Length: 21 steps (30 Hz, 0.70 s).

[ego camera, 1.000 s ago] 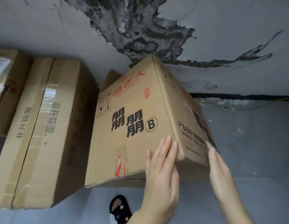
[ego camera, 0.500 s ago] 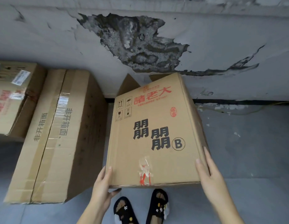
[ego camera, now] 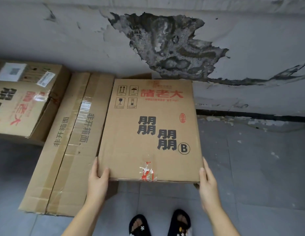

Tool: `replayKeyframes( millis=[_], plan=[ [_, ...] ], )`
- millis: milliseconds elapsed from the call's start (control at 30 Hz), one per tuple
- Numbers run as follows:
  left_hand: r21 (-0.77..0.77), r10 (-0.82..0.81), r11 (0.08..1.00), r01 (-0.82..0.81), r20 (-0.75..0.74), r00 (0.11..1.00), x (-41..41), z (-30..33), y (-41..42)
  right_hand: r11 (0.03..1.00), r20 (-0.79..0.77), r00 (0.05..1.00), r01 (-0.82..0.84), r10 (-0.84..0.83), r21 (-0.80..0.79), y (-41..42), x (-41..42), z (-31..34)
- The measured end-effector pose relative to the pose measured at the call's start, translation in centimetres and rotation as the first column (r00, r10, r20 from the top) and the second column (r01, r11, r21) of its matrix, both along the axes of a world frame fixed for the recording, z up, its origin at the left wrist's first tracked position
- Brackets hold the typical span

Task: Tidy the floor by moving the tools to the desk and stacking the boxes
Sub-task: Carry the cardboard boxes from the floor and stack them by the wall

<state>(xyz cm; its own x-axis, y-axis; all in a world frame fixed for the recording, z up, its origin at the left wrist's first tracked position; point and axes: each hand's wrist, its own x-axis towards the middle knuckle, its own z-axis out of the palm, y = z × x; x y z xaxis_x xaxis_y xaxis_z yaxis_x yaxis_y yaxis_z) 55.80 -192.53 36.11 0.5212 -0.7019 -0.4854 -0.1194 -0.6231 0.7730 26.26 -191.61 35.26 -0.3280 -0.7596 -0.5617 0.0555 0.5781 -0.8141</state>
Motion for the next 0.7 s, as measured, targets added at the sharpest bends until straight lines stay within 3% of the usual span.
replayKeyframes(
  millis=[167,300,467,700],
  plan=[
    [-0.008,-0.091,0.996,0.092,0.096,0.991,0.5,-2.1,-1.6,0.999,-0.003,0.999,0.037,-0.037,-0.030,-5.3,0.8,-2.0],
    [-0.051,-0.120,0.989,0.136,0.233,0.965,1.6,-2.2,-5.5,0.996,-0.025,0.999,-0.027,0.025,-0.087,-7.0,2.9,-2.4],
    [0.058,-0.283,0.959,0.279,0.318,0.905,3.4,-3.1,-5.5,0.995,-0.105,0.992,-0.080,0.073,-0.067,-5.6,4.5,-3.1],
    [0.194,-0.306,0.949,0.249,0.372,0.876,2.7,-2.0,-6.0,0.953,-0.203,0.931,-0.296,0.303,0.061,-6.4,3.1,-1.6]
  ],
)
